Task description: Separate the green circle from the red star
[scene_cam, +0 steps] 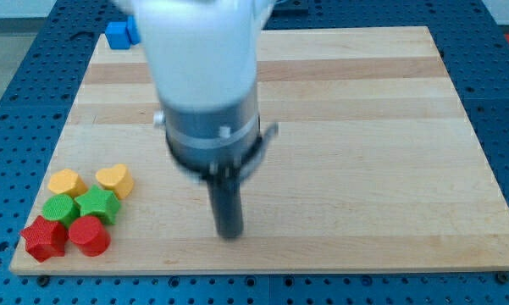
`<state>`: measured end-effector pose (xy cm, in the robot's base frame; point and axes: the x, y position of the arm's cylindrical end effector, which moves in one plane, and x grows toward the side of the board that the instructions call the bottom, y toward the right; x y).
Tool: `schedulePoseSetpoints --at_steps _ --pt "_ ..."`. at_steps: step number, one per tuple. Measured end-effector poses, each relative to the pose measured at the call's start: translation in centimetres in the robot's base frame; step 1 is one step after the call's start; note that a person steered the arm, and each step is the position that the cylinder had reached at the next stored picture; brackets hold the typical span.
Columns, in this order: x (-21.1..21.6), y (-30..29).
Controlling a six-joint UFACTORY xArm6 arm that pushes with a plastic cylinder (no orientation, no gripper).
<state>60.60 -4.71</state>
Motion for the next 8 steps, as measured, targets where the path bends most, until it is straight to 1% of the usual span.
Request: schedulePoseSetpoints --at_steps 1,3,4,5,6,7,8 --pt "1.1 -0.5" --pt "1.3 -1.3" --pt "1.2 -5.0" --pt "1.3 -11.8" --pt "1.3 -16.8" --pt "0.3 -19.5" --pt "-2.6 -21.1"
